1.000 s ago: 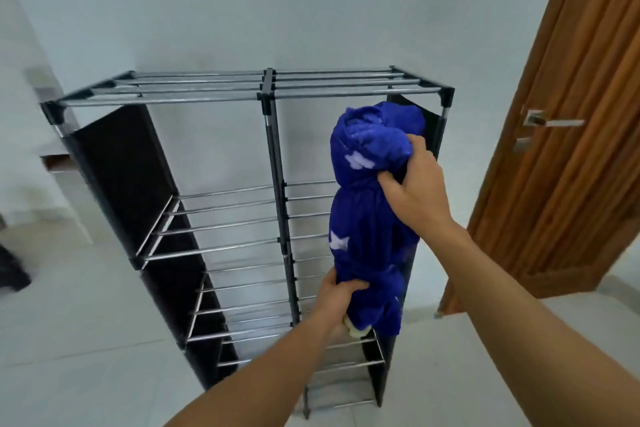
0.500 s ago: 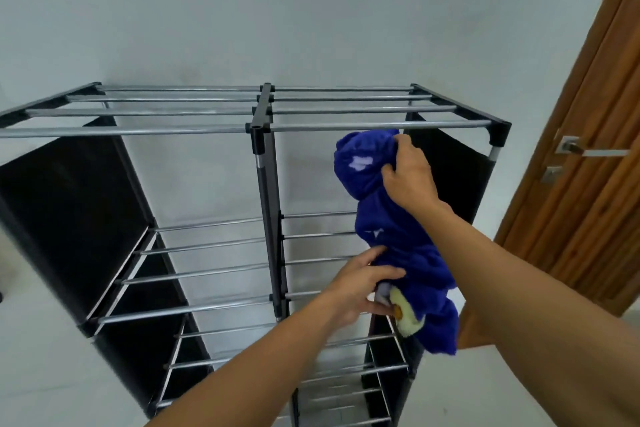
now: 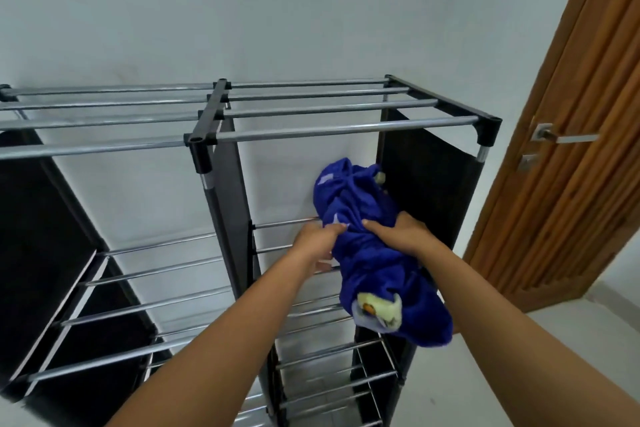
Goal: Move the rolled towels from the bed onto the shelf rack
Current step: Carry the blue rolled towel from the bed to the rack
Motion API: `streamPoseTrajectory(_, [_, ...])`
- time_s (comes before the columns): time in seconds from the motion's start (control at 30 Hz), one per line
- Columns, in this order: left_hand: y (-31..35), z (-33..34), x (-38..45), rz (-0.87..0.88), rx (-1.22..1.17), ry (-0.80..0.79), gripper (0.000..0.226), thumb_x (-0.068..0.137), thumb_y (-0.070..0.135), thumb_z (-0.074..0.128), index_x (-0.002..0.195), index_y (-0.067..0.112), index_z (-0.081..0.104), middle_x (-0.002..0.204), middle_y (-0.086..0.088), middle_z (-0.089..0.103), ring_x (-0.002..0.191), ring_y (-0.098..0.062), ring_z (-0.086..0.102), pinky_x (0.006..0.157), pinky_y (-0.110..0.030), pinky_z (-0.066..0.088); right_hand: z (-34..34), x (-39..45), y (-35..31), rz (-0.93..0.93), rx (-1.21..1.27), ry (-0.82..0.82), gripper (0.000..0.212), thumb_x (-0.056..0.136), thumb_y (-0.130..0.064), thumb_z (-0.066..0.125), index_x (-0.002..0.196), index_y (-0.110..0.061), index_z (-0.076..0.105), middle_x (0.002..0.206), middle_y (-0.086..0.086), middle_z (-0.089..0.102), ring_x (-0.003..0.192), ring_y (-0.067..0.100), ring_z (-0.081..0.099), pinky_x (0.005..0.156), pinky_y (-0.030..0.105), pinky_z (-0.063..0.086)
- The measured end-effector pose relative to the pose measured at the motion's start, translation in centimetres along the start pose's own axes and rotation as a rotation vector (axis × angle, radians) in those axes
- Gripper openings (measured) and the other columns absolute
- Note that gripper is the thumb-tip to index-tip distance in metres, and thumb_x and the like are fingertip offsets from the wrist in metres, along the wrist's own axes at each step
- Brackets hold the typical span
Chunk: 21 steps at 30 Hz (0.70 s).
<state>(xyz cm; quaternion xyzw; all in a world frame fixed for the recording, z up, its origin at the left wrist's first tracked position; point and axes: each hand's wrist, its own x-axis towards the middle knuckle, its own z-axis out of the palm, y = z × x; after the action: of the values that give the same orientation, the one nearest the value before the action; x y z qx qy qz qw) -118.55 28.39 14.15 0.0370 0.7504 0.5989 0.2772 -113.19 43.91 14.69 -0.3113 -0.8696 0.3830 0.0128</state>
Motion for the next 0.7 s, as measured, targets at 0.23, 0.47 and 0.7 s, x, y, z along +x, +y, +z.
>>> streamPoseTrajectory(0.23, [0.5,2.4,0.7,-0.008,-0.329,-0.035,0.023,0.085,0.008,0.059,0.105,0.019,0.055,0.09,-0.009,0.062,0.068,-0.019,0.057,0.05,-0.026,0.049,0.8,-0.2,0.9,0.066,0.396,0.078,0.058,0.086,-0.035,0.055,0.137,-0.01,0.044,0.135,0.013,0.053,0.117,0.031,0.055,0.095,0.032,0.043])
streamPoseTrajectory(0.47, [1.5,3.1,0.7,0.286,-0.016,-0.089,0.018,0.084,0.022,0.062,0.101,0.02,0.067,0.101,-0.003,0.068,0.08,-0.015,0.062,0.07,-0.028,0.053,1.0,-1.3,1.5,0.092,0.451,0.079,0.043,0.089,-0.02,0.045,0.128,-0.001,0.051,0.124,0.016,0.06,0.108,0.032,0.06,0.095,0.039,0.049])
streamPoseTrajectory(0.7, [-0.5,4.3,0.6,0.362,0.124,-0.019,0.048,0.093,0.018,0.054,0.14,0.017,0.048,0.138,-0.004,0.055,0.124,-0.021,0.053,0.108,-0.034,0.042,-0.1,-5.5,1.5,-0.076,0.042,0.125,0.05,0.098,-0.022,0.039,0.146,-0.009,0.031,0.146,0.017,0.044,0.132,0.033,0.044,0.105,0.03,0.034])
